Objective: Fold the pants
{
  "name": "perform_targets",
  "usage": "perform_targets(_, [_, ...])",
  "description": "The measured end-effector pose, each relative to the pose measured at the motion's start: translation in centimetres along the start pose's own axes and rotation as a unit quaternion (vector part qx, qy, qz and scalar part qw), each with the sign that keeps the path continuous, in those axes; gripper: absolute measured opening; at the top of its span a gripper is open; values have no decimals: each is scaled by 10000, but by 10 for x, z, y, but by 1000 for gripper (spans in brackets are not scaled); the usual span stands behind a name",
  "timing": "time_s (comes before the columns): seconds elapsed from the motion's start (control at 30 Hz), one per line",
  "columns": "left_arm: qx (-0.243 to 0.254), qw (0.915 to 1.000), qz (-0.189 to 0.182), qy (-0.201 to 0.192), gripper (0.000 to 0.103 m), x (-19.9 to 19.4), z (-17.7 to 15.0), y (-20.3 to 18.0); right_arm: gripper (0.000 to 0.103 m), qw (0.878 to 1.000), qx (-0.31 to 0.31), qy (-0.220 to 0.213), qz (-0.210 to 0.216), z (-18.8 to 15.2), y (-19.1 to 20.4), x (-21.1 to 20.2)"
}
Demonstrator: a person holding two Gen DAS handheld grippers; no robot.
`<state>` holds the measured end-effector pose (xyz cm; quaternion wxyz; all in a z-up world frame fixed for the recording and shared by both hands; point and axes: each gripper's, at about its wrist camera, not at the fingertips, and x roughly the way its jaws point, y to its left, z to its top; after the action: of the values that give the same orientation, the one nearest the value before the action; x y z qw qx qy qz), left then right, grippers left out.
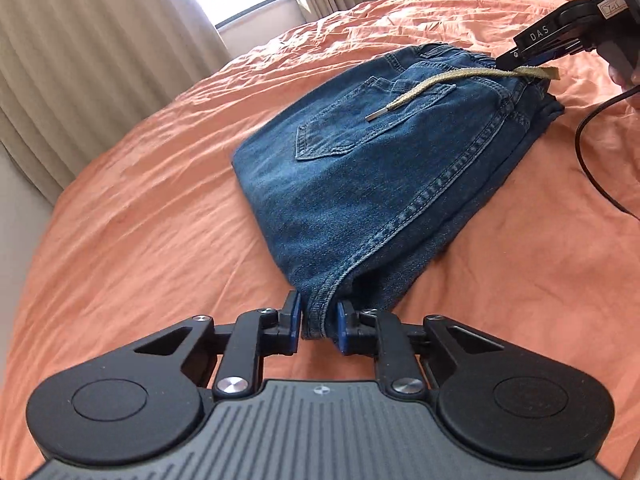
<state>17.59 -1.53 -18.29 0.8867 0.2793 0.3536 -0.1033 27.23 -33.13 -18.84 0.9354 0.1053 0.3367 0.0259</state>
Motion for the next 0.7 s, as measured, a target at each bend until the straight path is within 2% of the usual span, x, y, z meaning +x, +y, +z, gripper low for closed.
perform_targets(0.1, [271,9993,38,272,12,6,-2,-1,26,9994,60,326,40,-2,-4,8])
perform_targets(0.2, [613,9969,9,484,12,16,-10,-6,26,9991,-51,413,60,-4,-4,11])
perform_targets(0.37, [512,9965,-2,657,11,23,-17,-16,26,9984,202,511,135,-6,-12,14])
perform_targets(0.53, [256,9967,-135,757,12,15,-17,-6,26,9982,194,544,130,-6,-13,12])
perform_targets(0.57, [254,9957,-155,879,0,16,-18,-4,26,9981,204,565,122,-6,-13,10])
perform_targets(0.63, [270,9936,-101,1097,0,16,-24,2,26,9978,220,610,139,-7,-15,5])
perform_targets(0.7, [-56,9943,-90,1059,0,7,-28,16,26,9967,365,700,193,-8,-19,-1])
